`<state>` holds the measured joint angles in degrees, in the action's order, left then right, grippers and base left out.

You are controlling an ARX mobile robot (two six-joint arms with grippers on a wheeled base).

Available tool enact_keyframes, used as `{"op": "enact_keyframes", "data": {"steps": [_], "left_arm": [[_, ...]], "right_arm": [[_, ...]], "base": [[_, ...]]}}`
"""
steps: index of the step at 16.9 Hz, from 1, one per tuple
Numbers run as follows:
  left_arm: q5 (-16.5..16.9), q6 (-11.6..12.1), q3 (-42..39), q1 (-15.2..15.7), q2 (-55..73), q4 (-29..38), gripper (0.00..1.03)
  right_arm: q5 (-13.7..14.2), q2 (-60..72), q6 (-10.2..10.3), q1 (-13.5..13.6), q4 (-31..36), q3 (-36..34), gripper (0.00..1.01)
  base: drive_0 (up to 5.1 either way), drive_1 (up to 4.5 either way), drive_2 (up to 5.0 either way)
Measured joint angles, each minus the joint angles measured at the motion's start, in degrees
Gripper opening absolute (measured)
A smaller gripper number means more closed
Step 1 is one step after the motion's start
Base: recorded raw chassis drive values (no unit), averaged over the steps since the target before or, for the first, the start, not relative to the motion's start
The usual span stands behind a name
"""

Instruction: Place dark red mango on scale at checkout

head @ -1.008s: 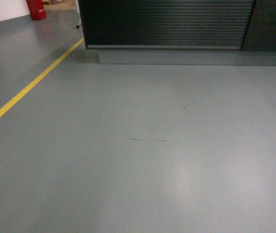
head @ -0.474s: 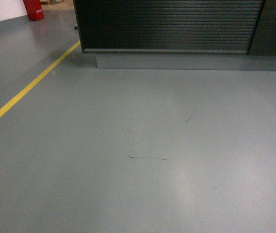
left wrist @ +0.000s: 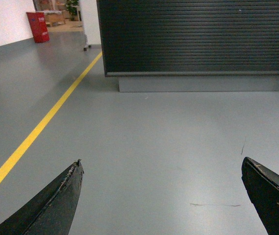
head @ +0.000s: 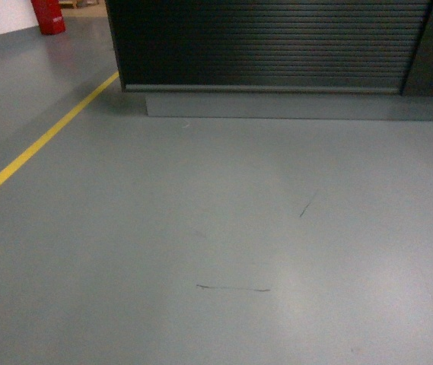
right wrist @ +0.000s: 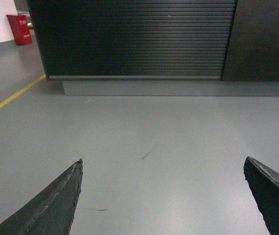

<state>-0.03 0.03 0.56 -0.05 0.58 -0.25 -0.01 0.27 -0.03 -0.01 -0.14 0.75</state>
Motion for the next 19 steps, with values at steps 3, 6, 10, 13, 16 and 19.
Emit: {"op": "enact_keyframes", "data": {"steps": [3, 6, 10, 13, 16, 19], "left_arm": [[0.0, -0.02, 0.0, 0.0, 0.0, 0.0, 0.98], [0.02, 0.0, 0.0, 0.0, 0.0, 0.02, 0.98], [0.04, 0.0, 0.0, 0.0, -0.02, 0.09, 0.98], [0.0, 0.0, 0.0, 0.0, 0.0, 0.02, 0.98], [-0.11, 0.0, 0.0, 0.0, 0.0, -0.04, 0.98], [-0.02, 0.0, 0.0, 0.0, 0.0, 0.04, 0.98]], "right_arm": [[0.0, 0.0, 0.0, 0.0, -0.24, 0.0, 0.98], [0.0, 0.0, 0.0, 0.0, -0.04, 0.0, 0.98], [0.0, 0.0, 0.0, 0.0, -0.04, 0.0, 0.98], [0.02, 0.0, 0.0, 0.0, -0.04, 0.0, 0.98], [0.0, 0.0, 0.0, 0.0, 0.07, 0.0, 0.98], [0.02, 0.0, 0.0, 0.0, -0.09, 0.0, 0.98]], "base": [[-0.1, 4.18, -4.4], [-0.1, 4.16, -4.4], [0.0, 4.25, -4.3], [0.0, 4.23, -4.3], [-0.1, 4.17, -4.4], [-0.1, 4.18, -4.3]]}}
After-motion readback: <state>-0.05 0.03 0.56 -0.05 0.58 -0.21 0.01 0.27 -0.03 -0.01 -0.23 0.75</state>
